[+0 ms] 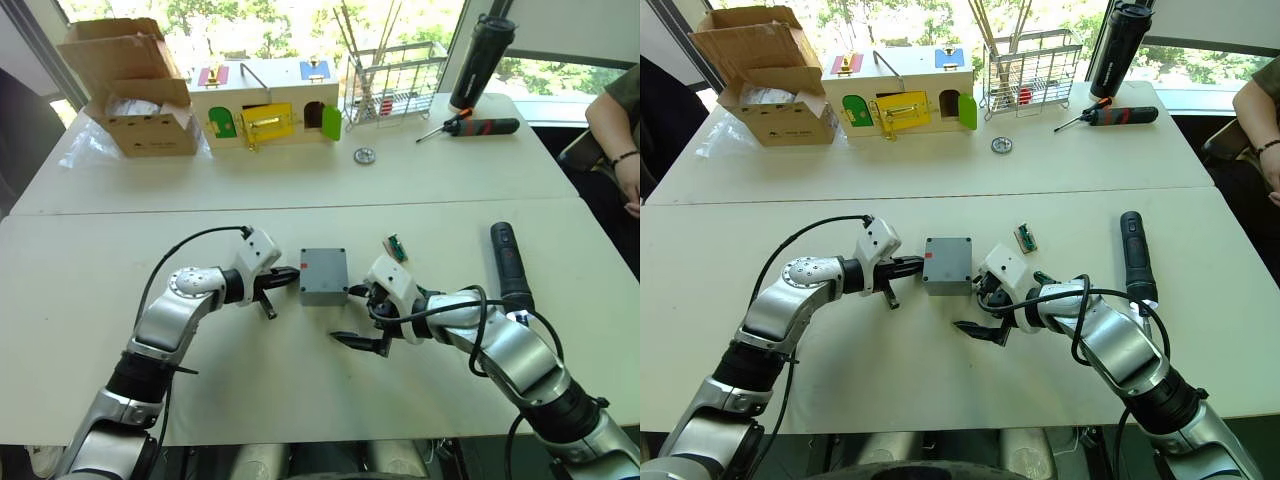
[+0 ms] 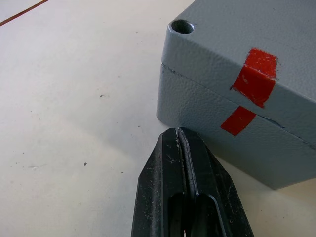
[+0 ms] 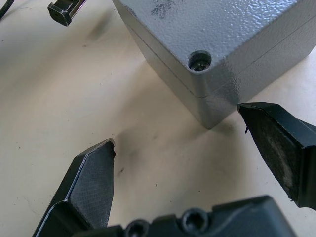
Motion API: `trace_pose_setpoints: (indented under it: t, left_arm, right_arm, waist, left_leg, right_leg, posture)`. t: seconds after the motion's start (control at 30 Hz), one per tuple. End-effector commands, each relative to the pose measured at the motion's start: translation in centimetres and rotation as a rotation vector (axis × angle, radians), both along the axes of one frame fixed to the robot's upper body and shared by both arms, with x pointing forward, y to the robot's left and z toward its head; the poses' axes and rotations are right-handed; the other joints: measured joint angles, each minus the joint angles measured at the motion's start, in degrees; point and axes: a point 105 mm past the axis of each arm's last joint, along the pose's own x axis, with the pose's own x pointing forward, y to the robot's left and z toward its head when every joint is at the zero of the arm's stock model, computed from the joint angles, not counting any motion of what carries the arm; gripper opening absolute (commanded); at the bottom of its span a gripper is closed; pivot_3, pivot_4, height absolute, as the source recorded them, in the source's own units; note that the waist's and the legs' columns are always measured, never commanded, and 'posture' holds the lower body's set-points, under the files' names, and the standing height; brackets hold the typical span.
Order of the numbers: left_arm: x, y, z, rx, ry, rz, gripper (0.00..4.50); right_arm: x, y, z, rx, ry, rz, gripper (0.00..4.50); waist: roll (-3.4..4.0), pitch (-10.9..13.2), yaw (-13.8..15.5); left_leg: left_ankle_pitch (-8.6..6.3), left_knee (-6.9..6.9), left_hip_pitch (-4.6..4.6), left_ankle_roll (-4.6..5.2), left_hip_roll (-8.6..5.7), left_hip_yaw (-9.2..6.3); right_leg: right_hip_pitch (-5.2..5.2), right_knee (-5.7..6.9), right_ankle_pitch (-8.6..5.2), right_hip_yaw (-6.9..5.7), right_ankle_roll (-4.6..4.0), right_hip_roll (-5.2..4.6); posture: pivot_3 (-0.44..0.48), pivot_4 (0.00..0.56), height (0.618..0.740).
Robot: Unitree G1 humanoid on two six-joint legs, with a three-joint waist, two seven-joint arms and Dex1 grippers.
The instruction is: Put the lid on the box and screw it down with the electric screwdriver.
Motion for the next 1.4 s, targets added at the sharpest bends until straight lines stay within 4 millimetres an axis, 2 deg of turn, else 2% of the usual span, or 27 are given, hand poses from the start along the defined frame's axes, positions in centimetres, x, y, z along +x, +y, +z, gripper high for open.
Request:
trace_pose_setpoints:
  t: [0.03,0.13,0.17,0.23,0.3,0.47,0.57,0.67,0.77,0.87,1.4]
  left_arm:
    - [-0.1,2.7,2.3,0.019,-0.041,0.012,0.00]
    - [-1.1,4.9,4.2,0.018,-0.007,-0.026,0.00]
    - [-1.7,5.0,5.6,-0.002,0.009,-0.071,0.00]
    - [-2.8,4.5,7.7,-0.033,0.028,-0.150,0.00]
    - [-3.6,3.7,9.0,-0.047,0.038,-0.219,0.00]
    - [-5.6,0.8,10.0,-0.029,0.043,-0.390,0.00]
    - [-7.0,-0.8,9.8,-0.016,0.049,-0.484,0.00]
    - [-7.5,-1.6,9.0,0.012,0.047,-0.528,0.00]
    - [-7.3,-2.2,7.9,0.060,0.019,-0.532,0.00]
    - [-6.9,-2.7,7.9,0.051,-0.008,-0.521,0.00]
    - [-6.3,-2.1,7.3,0.060,-0.023,-0.449,0.00]
  right_arm:
    - [1.1,-3.2,2.9,-0.039,-0.140,-0.130,4.48]
    - [0.8,-4.7,6.0,0.083,-0.184,-0.238,4.48]
    - [0.3,-4.5,8.0,0.221,-0.194,-0.247,4.48]
    - [-0.7,-4.9,10.2,0.397,-0.192,-0.262,4.48]
    - [-1.3,-5.6,10.5,0.432,-0.178,-0.276,4.48]
    - [-0.7,-8.5,8.3,0.348,-0.160,-0.403,4.48]
    - [-0.5,-9.8,6.2,0.318,-0.134,-0.448,3.80]
    - [-0.5,-10.0,4.8,0.288,-0.124,-0.440,2.76]
    - [-0.4,-10.1,3.4,0.257,-0.111,-0.426,2.76]
    - [-0.1,-10.4,2.9,0.249,-0.118,-0.428,2.76]
    - [1.3,-9.5,2.1,0.276,-0.136,-0.432,2.76]
  waist:
    - [0.00,0.00,-0.06]
    - [0.00,0.00,-0.19]
    - [0.01,0.00,-0.22]
    - [0.00,0.00,-0.16]
    - [0.00,0.00,0.53]
    - [-0.01,-0.01,0.94]
    - [-0.01,-0.01,0.78]
    - [-0.01,-0.01,0.31]
    - [-0.01,-0.01,-0.14]
    - [-0.01,-0.01,-0.16]
    - [-0.01,-0.01,-0.06]
  left_leg:
    - [0.00,-0.01,0.00,0.00,0.00,0.00]
    - [0.00,-0.06,0.00,0.00,0.01,0.00]
    - [0.00,-0.08,0.00,0.00,0.04,-0.01]
    - [0.00,-0.11,0.01,0.00,0.06,-0.09]
    - [0.00,-0.10,0.01,0.00,0.06,-0.13]
    - [-0.01,0.00,0.09,0.02,-0.19,-0.07]
    - [-0.01,-0.02,0.09,0.02,-0.17,-0.06]
    - [0.00,-0.05,0.09,0.02,-0.15,-0.05]
    - [0.00,-0.04,0.11,0.02,-0.13,-0.05]
    - [0.00,-0.04,0.12,0.02,-0.10,-0.04]
    - [0.00,-0.03,0.12,0.01,-0.06,-0.04]
  right_leg:
    - [-0.01,0.00,0.00,0.00,0.00,-0.01]
    - [-0.05,0.01,0.00,0.02,0.00,0.00]
    - [-0.05,0.01,0.00,0.04,0.00,0.02]
    - [-0.02,0.00,0.00,0.04,-0.01,0.05]
    - [0.04,-0.01,0.00,0.01,0.00,0.03]
    - [0.25,-0.09,0.00,0.07,0.00,-0.19]
    - [0.19,-0.05,0.00,0.08,0.00,-0.13]
    - [0.18,-0.04,0.00,0.08,0.00,-0.10]
    - [0.20,-0.03,0.00,0.08,0.00,-0.06]
    - [0.19,-0.03,0.00,0.07,0.00,0.08]
    - [0.19,-0.04,0.00,0.09,0.00,0.13]
  posture:
    - [0.000,0.150,0.740]
    - [0.000,0.150,0.740]
    - [0.000,0.150,0.740]
    - [0.000,0.150,0.740]
    - [0.000,0.150,0.740]
    - [0.000,0.150,0.740]
    - [0.000,0.150,0.740]
    - [0.000,0.150,0.740]
    - [0.000,0.150,0.740]
    - [0.000,0.150,0.740]
    - [0.000,0.150,0.740]
